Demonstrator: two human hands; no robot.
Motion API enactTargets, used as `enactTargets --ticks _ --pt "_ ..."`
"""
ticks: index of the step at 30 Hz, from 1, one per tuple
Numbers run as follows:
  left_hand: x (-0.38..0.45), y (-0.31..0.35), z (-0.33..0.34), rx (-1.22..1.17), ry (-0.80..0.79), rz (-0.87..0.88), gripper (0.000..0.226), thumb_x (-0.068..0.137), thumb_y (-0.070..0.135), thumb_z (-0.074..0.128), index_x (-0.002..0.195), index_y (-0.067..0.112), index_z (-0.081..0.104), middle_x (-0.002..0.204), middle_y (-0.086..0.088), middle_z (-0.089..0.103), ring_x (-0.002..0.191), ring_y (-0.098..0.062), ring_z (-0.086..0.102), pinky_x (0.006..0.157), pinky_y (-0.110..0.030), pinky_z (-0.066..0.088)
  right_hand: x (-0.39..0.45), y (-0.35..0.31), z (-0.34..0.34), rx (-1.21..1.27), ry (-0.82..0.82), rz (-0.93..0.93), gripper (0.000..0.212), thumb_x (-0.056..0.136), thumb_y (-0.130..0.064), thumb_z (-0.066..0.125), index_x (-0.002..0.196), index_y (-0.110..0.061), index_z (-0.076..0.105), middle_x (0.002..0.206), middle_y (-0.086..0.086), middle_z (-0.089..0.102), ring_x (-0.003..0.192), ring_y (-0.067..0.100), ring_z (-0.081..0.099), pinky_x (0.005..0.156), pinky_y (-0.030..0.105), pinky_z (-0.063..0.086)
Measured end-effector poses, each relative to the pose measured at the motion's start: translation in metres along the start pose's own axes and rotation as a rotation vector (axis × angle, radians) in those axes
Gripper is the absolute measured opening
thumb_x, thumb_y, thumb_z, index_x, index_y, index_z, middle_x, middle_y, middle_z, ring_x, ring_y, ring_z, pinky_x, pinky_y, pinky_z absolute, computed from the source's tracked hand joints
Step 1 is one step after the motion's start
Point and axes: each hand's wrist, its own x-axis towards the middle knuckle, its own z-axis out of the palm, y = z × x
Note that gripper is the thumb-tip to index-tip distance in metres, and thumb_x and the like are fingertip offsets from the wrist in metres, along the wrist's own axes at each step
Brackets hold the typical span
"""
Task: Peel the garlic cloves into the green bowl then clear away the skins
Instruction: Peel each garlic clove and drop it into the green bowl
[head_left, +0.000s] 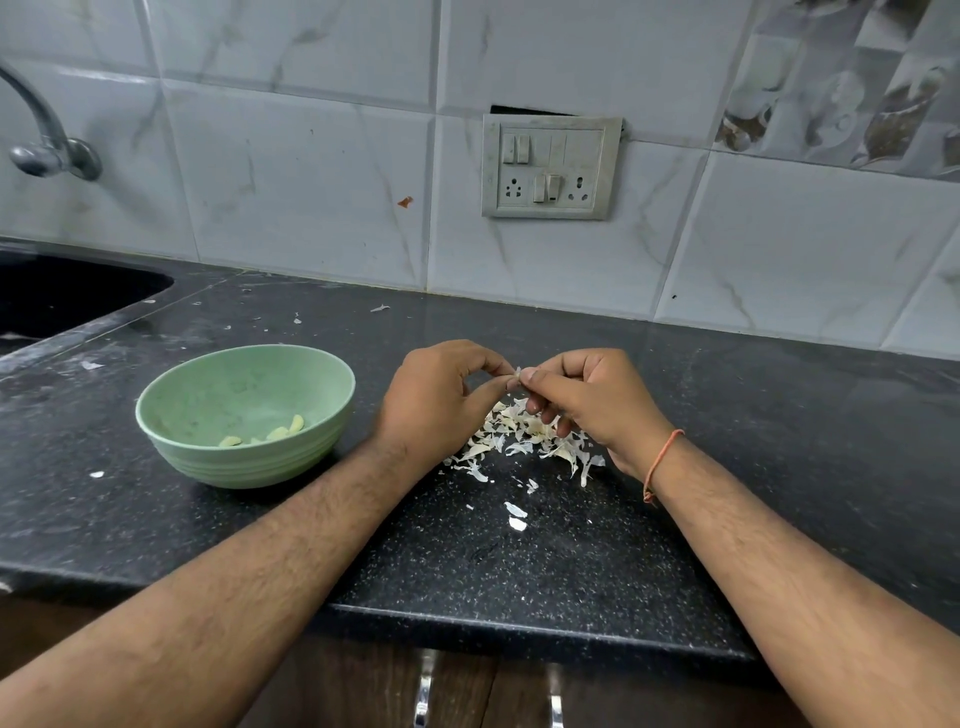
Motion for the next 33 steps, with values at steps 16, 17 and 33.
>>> enactTargets --ticks 16,17,33 --pt "-0.0021 0.0038 0.0 -0.275 -0.01 -0.204 0.007 0.098 0.035 0.077 0.099 0.03 0.072 0.065 0.005 0.074 0.048 -0.017 0.069 0.046 -0.026 0.049 0.0018 0.0019 -0.0019 0.119 0.048 0.02 0.016 0.096 -0.022 0.079 0.093 -0.006 0.08 0.078 0.01 0.077 0.066 0.021 0.064 0.049 0.026 0.048" --pt "-0.0013 0.0038 0.0 -0.304 0.011 -0.232 0.006 0.098 0.031 0.076 0.1 0.028 0.072 0.075 0.005 0.078 0.05 -0.018 0.071 0.047 -0.029 0.052 0.0026 0.0018 -0.0025 0.143 0.043 0.028 0.015 0.098 -0.021 0.077 0.095 -0.006 0.08 0.08 0.01 0.077 0.066 0.02 0.063 0.049 0.026 0.048" --pt "0.0002 0.0041 -0.0034 -0.606 -0.129 -0.363 0.012 0.099 0.029 0.076 0.104 0.02 0.082 0.089 -0.009 0.081 0.057 -0.018 0.064 0.05 -0.029 0.052 0.0009 0.0032 0.0 0.069 -0.024 -0.138 0.019 0.099 -0.013 0.075 0.117 -0.017 0.077 0.1 0.01 0.078 0.07 0.024 0.068 0.055 0.034 0.058"
